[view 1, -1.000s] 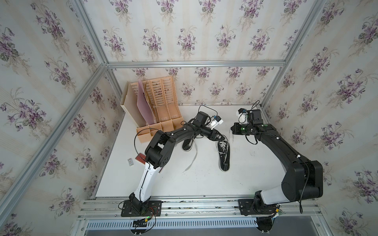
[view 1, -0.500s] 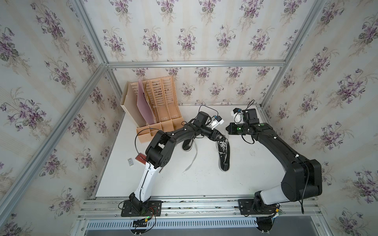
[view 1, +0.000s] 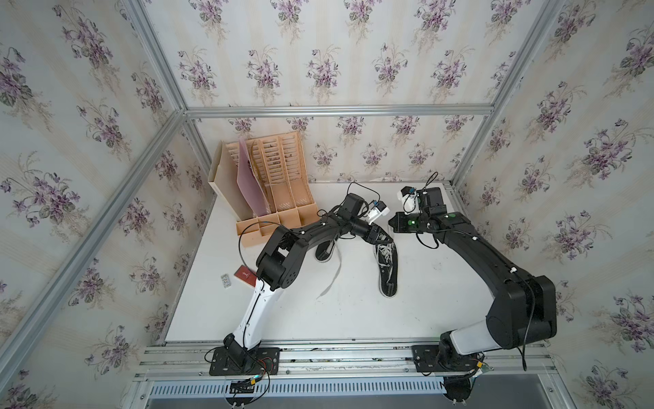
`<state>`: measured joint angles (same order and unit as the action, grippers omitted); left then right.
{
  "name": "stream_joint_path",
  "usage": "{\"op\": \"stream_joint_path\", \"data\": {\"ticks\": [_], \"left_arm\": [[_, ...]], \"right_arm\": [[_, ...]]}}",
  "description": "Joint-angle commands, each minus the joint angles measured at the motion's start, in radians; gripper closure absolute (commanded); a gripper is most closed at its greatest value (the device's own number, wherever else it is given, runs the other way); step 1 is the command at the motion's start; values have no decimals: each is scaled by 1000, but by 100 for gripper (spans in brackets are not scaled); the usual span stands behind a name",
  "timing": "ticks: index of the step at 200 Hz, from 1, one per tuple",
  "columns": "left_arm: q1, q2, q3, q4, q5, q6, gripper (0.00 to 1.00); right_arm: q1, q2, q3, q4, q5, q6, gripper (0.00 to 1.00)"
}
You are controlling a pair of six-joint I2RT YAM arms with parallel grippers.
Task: Tie the shoes
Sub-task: Cross the shoelace with the shoelace.
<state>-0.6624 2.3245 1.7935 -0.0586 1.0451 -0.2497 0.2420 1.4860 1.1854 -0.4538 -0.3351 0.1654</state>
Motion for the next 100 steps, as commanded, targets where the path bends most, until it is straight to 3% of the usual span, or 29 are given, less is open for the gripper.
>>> {"op": "stream_joint_path", "data": {"ticks": [1,62,100], "left_arm": [[-2,5,14,-12,10,23,57],[-2,7,31,-47,-3,34,88],[-2,2,26,-48,4,34,94]], "right_arm": [[2,6,10,9,-11,15,100],[1,17,16,10,52,-17,100],[-10,49,18,85,91,-43,100]]}}
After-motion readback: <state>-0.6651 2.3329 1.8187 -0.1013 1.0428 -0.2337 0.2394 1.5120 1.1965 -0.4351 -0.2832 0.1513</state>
